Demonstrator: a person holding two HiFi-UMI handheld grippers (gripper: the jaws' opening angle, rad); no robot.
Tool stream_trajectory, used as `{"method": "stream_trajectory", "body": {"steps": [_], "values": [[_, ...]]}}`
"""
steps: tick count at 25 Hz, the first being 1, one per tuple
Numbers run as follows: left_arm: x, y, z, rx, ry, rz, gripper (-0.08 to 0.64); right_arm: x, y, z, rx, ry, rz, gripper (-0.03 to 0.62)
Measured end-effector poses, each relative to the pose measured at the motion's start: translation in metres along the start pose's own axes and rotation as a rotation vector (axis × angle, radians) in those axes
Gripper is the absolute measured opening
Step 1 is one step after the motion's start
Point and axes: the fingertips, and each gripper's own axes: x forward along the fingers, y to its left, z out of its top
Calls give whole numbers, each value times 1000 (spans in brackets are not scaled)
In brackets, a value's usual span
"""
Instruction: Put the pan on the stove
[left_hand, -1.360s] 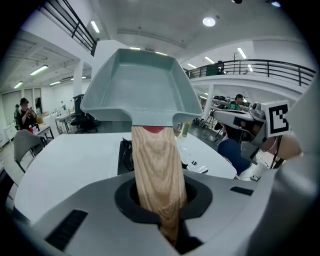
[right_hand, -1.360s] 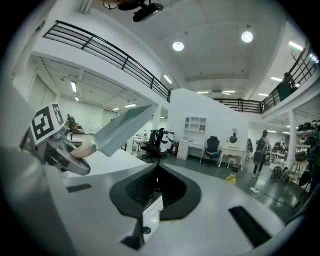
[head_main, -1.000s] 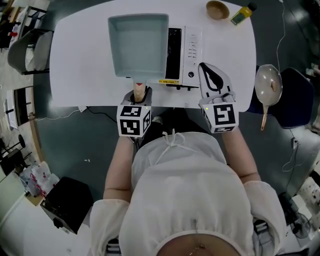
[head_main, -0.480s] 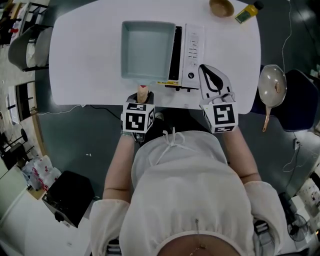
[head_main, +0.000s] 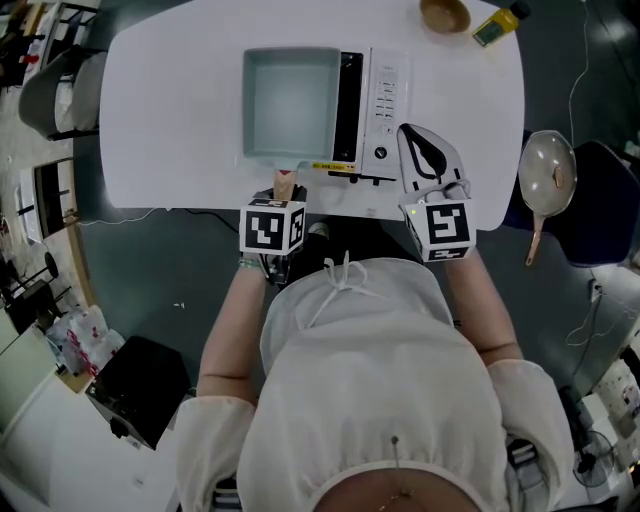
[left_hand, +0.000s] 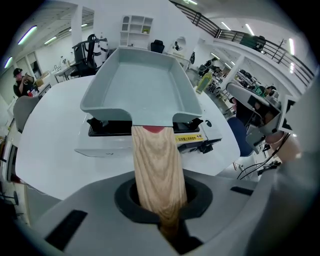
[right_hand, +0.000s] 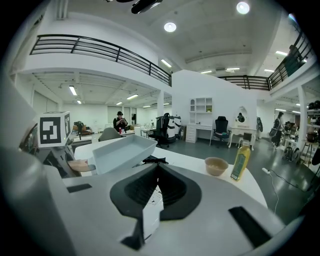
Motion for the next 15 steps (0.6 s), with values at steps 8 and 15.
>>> {"method": "stream_trajectory", "body": {"steps": [8,15], "values": [[-7,-12,2,-58,85,-136,54,6,3,-1,9,0,19,6],[-8,-10,7,-40,146,-137,54,8,6,-1,18,3,28,6]]}}
